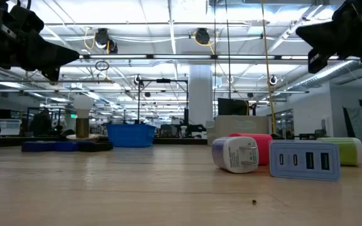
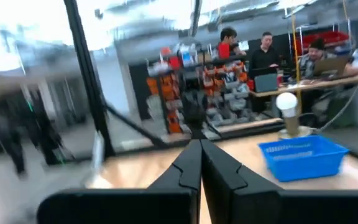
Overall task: Pick & Place Office items
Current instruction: Put the right red charger adapter into the gray bin
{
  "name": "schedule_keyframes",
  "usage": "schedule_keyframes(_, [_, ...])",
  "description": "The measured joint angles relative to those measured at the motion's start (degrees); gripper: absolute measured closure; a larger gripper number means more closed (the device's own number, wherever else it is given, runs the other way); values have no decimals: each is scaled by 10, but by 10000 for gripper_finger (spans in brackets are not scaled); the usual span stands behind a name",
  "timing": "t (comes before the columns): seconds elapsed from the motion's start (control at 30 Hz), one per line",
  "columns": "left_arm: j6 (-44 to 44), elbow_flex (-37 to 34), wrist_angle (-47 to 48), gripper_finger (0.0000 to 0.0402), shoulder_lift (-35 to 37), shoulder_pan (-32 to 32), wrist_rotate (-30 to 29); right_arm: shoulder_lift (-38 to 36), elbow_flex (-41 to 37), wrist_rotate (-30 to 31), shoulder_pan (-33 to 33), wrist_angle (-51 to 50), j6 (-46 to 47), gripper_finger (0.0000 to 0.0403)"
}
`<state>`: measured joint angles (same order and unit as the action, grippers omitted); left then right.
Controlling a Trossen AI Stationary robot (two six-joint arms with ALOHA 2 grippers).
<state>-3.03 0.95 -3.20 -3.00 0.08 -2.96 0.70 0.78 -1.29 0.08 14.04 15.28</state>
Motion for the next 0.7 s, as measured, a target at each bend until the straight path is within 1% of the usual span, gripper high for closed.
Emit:
schedule_keyframes(0.13, [0, 0, 0, 380, 0, 0, 0, 0, 0, -3, 0, 28, 93, 403])
schedule_keyframes(0.3, [0, 0, 0, 380, 0, 0, 0, 1, 0, -6, 0, 45, 134, 403])
schedule_keyframes(0.43, [0, 0, 0, 380, 0, 0, 0, 10, 0, -63, 11, 17, 197, 403])
schedule_keyframes(0.5, [0, 0, 0, 380, 0, 0, 0, 23, 0, -66, 35, 7, 207, 403])
schedule_keyframes(0.57, [0, 0, 0, 380, 0, 0, 0, 43, 0, -31, 64, 23, 198, 403])
schedule_keyframes(0.7, [0, 0, 0, 380, 0, 0, 0, 103, 0, 65, 127, 112, 150, 403])
